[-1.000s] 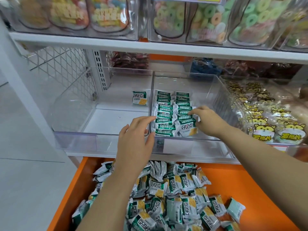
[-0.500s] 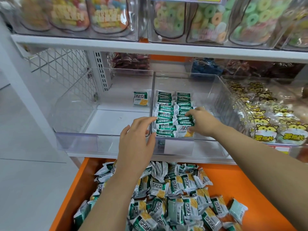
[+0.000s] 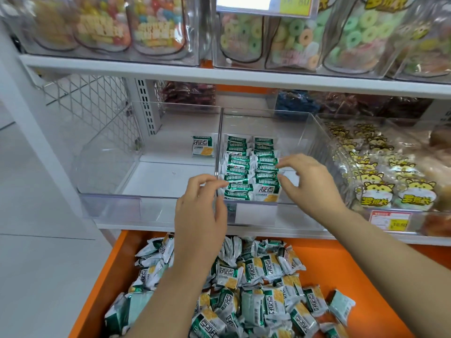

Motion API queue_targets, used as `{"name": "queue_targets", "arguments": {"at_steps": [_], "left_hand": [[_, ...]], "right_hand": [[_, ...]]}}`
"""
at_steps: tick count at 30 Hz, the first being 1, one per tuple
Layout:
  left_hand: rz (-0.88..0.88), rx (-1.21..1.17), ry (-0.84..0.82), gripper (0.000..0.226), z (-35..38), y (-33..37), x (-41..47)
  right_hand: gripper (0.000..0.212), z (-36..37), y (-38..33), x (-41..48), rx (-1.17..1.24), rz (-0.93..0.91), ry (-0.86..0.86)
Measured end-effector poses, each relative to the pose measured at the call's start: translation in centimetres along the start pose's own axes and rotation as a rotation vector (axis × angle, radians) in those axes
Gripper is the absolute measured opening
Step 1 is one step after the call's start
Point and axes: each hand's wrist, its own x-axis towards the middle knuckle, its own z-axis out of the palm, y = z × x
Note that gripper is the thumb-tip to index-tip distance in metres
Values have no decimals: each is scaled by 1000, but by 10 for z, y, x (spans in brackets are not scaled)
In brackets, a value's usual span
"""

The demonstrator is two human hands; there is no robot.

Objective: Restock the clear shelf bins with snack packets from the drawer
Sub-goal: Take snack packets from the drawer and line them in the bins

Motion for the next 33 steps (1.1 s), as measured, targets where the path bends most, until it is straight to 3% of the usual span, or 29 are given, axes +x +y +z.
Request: {"name": "queue_targets", "arguments": {"at_steps": [3,6,9,11,16,20,24,29,33], "left_hand": [[50,16,-36,20,7,4,-17],[76,110,-170,20,14,-8,-37],[5,196,-322,18,18,-25,-55],[-96,222,-415,20,21,-37,-65],[-313,404,-756,28,41,-73,-103],[-390,442,-868,34,60,-87,-113],[-395,496,-1004,41,75,-106,-115],[-611,331,-1292,48,87,-131,-127],[-653,338,-1304,52,93,-137,-128]], "right_hand": [[18,-8,-13,-39,58,-186,174],[21,3,-13,-77,141,-258,134],[16,35,6,-118,117,-229,-69],[12,58,24,-144,54,-109,-278],[21,96,73,-186,-57,277,-702],[35,122,91,-196,-39,437,-1024],[56,152,91,-195,50,434,-1129],[77,183,88,-194,-67,369,-1163],[83,200,95,-201,-126,341,-1192]]}}
